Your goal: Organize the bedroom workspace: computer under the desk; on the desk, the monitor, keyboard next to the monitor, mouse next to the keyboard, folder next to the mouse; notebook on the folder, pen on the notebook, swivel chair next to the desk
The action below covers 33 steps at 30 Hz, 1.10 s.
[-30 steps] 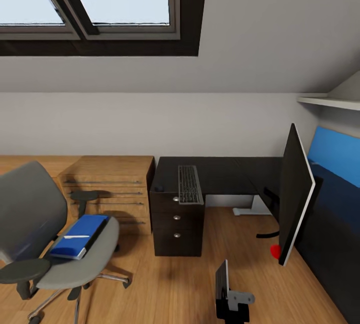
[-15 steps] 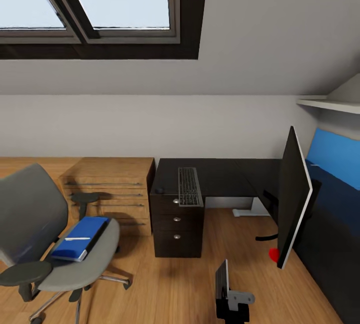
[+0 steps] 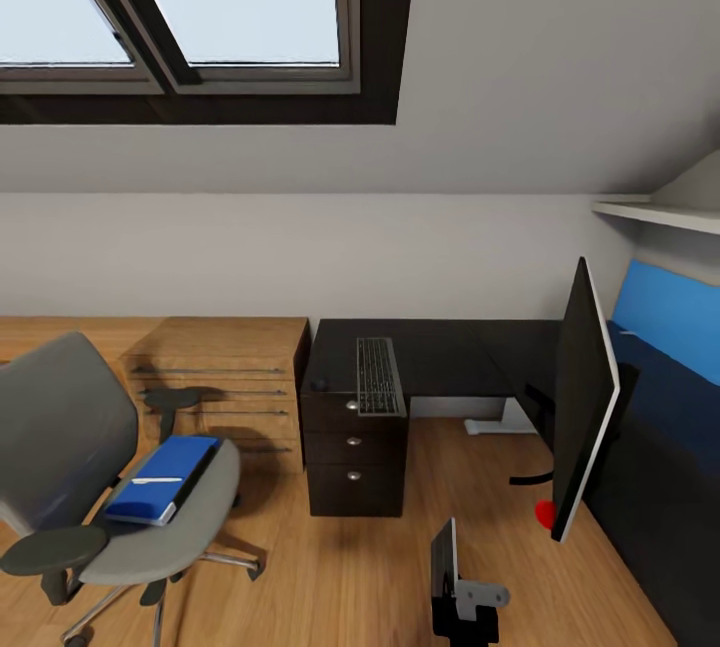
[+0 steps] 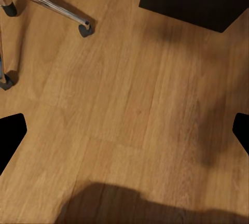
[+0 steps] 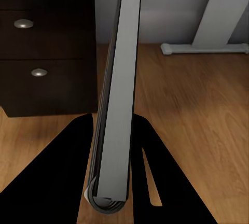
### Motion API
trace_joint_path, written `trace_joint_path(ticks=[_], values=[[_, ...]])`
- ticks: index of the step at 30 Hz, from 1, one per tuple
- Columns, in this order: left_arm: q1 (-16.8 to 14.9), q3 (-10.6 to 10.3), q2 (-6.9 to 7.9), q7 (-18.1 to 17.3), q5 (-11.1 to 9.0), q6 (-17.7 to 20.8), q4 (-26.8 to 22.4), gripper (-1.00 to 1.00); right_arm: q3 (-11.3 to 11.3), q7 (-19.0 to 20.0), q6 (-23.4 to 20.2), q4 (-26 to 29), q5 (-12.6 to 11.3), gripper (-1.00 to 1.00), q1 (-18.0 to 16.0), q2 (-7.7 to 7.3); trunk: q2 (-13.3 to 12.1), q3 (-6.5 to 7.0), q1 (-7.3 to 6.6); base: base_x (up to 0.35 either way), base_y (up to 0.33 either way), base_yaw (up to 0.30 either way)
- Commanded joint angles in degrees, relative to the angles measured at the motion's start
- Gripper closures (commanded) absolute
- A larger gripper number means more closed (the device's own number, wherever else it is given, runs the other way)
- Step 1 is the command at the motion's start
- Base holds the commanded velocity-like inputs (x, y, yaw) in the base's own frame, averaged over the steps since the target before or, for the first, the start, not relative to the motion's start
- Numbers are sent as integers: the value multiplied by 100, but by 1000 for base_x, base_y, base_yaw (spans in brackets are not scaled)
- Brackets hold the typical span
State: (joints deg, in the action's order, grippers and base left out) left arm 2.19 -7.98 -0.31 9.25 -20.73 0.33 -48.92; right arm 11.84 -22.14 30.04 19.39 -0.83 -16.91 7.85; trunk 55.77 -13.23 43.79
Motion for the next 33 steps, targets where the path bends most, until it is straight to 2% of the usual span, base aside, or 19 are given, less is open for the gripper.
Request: trace_joint_path(ticks=[1, 22, 31, 33], values=[[1, -19, 4, 38, -53, 3, -12, -100, 46, -45, 8, -5, -14, 100, -5, -5, -37, 12, -22, 0, 0, 0], [1, -32, -2, 48, -54, -2, 8, -100, 38, -45, 101, 17, -5, 100, -5, -15, -879, 389, -483, 0, 0, 0], [1, -56, -60, 59, -47, 2, 55, -100, 38, -45, 102, 21, 3, 100, -5, -16, -1240, 551, -681, 0, 0, 0], [1, -55, -61, 59, -46, 0, 57, -100, 38, -45, 106, 21, 4, 100, -5, -15, -1240, 551, -681, 0, 0, 0]])
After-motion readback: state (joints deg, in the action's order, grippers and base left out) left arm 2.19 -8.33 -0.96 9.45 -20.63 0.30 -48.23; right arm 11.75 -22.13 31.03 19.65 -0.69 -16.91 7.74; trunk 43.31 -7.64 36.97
